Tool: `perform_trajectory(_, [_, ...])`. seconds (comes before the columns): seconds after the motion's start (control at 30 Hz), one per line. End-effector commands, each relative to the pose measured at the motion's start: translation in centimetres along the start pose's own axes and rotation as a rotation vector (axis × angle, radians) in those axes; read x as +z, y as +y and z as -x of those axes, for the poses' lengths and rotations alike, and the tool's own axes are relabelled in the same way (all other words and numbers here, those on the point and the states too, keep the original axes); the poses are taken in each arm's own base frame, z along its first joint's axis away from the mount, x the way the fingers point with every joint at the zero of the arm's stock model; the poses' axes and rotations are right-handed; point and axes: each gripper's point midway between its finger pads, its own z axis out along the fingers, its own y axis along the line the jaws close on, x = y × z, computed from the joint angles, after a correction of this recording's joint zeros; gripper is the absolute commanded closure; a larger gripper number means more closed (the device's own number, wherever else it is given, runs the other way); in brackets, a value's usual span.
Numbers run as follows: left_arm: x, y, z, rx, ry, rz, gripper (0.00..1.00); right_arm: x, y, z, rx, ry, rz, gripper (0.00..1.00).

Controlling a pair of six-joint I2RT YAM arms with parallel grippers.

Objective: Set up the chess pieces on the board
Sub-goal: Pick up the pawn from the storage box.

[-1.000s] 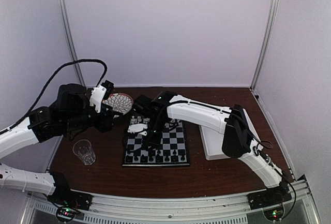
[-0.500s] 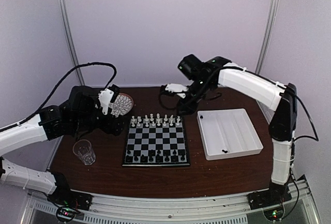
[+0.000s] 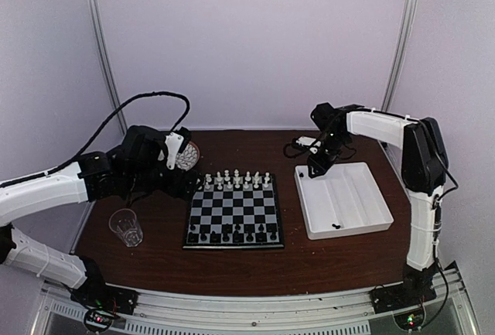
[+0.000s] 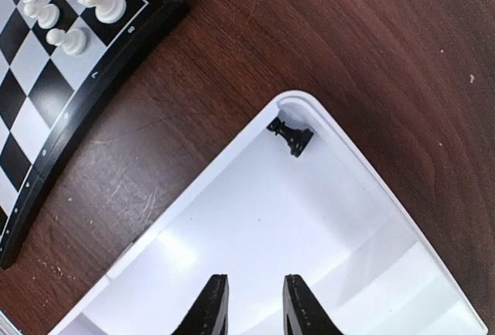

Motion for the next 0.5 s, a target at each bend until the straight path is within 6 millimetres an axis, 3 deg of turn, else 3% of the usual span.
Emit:
perform_trajectory(0.0, [-0.5,-0.5,2.2,-0.051,-0.056,-0.03,0.07,1.7,-1.2,2.4,0.045,-0.053,-0.012,0.74])
perform_trajectory(0.17, [-0.6,-0.5,2.0,-0.072,-0.042,-0.031,0.09,3.8,-1.5,3.5,0.111,-0.054,0.015,0.77])
perform_trajectory(0.47, [0.1,-0.8,1.5,-0.092,-0.022,-0.043,0.11,5.0,-3.0,4.9,0.165,-0.093,-0.032,0.77])
